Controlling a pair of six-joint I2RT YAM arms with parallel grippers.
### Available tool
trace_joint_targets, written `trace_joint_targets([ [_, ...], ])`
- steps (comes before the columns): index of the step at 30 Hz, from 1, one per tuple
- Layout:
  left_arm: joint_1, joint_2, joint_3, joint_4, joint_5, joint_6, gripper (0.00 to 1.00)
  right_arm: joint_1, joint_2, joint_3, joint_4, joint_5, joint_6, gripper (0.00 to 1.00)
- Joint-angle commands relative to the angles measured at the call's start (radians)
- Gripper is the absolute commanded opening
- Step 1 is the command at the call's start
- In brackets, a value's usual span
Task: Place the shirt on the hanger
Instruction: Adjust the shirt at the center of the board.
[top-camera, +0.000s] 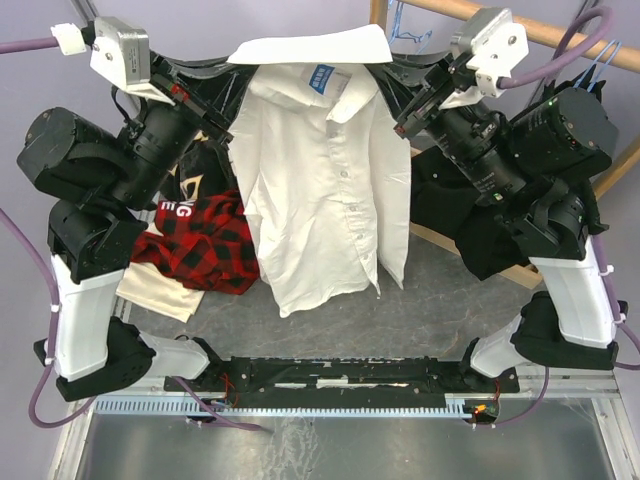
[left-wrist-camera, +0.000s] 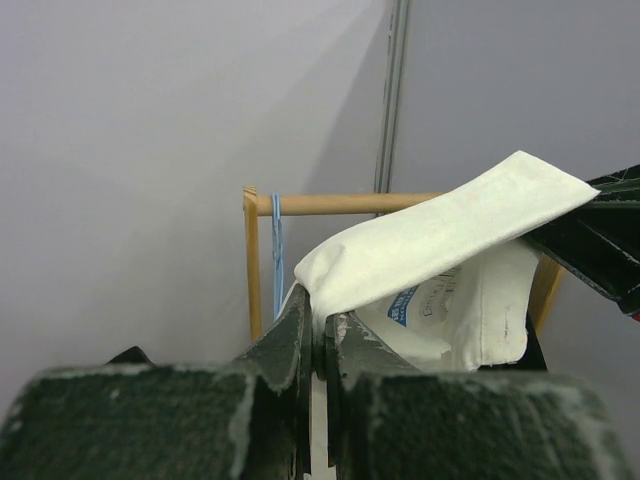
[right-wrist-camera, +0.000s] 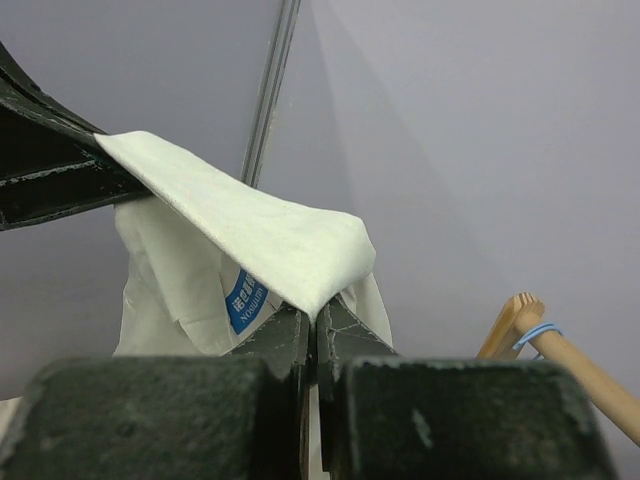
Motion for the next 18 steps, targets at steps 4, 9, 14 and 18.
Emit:
trace_joint_targets([
  [4, 0.022, -0.086, -0.072, 0.109, -0.065, 0.02, 0.03, -0.016, -0.202, -0.123, 0.123, 0.079, -0.008, 0.0],
  [9, 0.021, -0.259, -0.392, 0.087, -0.064, -0.04, 0.03, -0.017, -0.37, -0.401, 0.057, 0.072, 0.059, 0.0],
  [14, 0.021, -0.442, -0.768, 0.073, -0.098, -0.144, 0.03, -0.017, -0.488, -0.672, -0.01, 0.123, 0.138, 0.0],
  [18, 0.022, -0.534, -1.058, 0.09, -0.102, -0.276, 0.03, -0.017, -0.584, -1.017, 0.051, 0.117, 0.277, 0.0],
])
